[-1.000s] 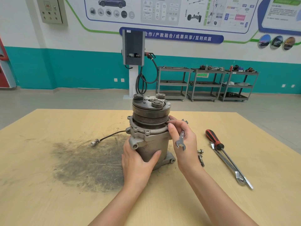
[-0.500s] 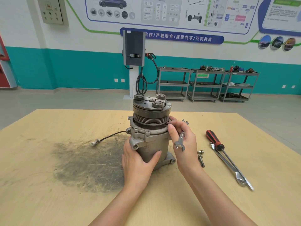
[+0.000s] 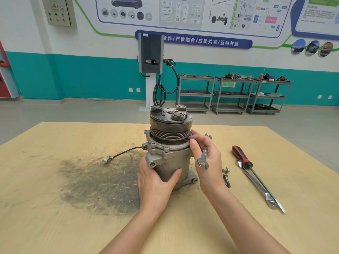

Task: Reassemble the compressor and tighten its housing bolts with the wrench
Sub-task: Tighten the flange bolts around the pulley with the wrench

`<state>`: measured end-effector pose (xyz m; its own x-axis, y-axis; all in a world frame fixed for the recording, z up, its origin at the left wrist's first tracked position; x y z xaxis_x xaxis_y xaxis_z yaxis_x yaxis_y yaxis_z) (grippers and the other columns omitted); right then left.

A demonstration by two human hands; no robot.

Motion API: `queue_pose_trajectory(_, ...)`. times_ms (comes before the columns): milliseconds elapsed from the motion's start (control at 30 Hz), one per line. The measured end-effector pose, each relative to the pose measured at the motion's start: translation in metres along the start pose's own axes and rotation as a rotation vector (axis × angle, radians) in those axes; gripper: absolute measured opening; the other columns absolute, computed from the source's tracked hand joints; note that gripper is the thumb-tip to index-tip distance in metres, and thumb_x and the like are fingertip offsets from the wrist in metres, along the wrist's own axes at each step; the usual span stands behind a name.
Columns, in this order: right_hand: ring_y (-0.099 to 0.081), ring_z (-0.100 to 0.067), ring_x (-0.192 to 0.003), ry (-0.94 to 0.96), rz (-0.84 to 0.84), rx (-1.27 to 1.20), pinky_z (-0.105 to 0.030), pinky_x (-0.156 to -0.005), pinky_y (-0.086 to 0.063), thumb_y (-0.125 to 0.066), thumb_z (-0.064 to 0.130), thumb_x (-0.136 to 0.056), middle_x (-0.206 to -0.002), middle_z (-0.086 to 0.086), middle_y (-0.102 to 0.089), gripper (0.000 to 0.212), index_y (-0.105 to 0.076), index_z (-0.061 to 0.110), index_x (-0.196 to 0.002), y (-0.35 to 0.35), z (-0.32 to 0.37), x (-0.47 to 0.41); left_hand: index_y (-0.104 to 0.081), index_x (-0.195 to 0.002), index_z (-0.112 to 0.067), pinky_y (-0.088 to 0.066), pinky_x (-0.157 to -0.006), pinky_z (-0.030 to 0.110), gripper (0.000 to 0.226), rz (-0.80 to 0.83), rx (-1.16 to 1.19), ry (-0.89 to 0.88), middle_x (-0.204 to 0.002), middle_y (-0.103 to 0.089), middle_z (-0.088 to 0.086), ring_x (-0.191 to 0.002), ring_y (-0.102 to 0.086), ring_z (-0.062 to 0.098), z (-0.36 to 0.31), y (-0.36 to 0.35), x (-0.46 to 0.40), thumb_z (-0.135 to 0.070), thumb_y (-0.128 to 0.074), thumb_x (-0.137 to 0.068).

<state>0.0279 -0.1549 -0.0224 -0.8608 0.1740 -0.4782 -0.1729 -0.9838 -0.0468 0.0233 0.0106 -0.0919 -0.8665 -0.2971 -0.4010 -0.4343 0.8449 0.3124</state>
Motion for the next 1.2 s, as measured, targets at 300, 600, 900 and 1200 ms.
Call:
queue_pose_trajectory(300, -0.055, 0.002, -0.119, -0.044, -0.025, -0.077, -0.031, -0.107, -0.044, -0.067, 0.021, -0.089, -0.129, 0.003, -0.060, 0.011, -0.062, 0.015, -0.098, -0.0010, -0.0034, -0.0032, -0.035, -0.144, -0.016, -0.035, -0.112, 0.050, 0.096, -0.002, -0.013, -0.006, -0.139, -0.041, 0.000, -0.136, -0.039, 0.021, -0.0007, 0.0001, -0.0004, -0.057, -0.074, -0.066)
queue_pose_trajectory(600, -0.053, 0.003, -0.123, 0.001, 0.015, -0.032, -0.024, -0.104, -0.044, -0.061, 0.021, -0.095, -0.131, 0.005, -0.060, 0.006, -0.065, 0.024, -0.098, -0.0016, -0.0019, -0.0003, -0.034, -0.144, -0.014, -0.034, -0.113, 0.050, 0.100, 0.005, -0.011, 0.007, -0.141, -0.040, 0.002, -0.137, -0.038, 0.022, -0.0010, 0.0001, 0.0002, -0.060, -0.071, -0.064)
queue_pose_trajectory(900, -0.055, 0.001, -0.121, -0.010, -0.017, -0.099, -0.025, -0.104, -0.043, -0.066, 0.025, -0.088, -0.129, 0.004, -0.061, 0.012, -0.062, 0.016, -0.096, -0.0026, -0.0039, -0.0022, -0.036, -0.142, -0.014, -0.034, -0.113, 0.050, 0.097, 0.001, -0.008, 0.008, -0.139, -0.041, 0.000, -0.135, -0.040, 0.022, -0.0002, -0.0001, 0.0005, -0.059, -0.071, -0.064)
queue_pose_trajectory(1200, -0.054, 0.004, -0.119, -0.044, -0.007, -0.100, -0.027, -0.105, -0.043, -0.065, 0.018, -0.092, -0.128, 0.006, -0.061, 0.008, -0.062, 0.013, -0.097, -0.0016, -0.0059, -0.0035, -0.034, -0.144, -0.016, -0.034, -0.113, 0.050, 0.098, -0.002, 0.002, 0.007, -0.140, -0.041, 0.000, -0.136, -0.040, 0.022, -0.0005, 0.0002, 0.0011, -0.059, -0.072, -0.064)
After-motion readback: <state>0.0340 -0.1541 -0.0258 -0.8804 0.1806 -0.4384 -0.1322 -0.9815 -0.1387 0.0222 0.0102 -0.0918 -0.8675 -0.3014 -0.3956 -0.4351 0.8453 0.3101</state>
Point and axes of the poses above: each hand's wrist, its own x-axis away from the middle knuckle, its own y-axis out of the back of the hand, z = x × y, the point moved 8 cm from there along -x, towards the middle knuckle
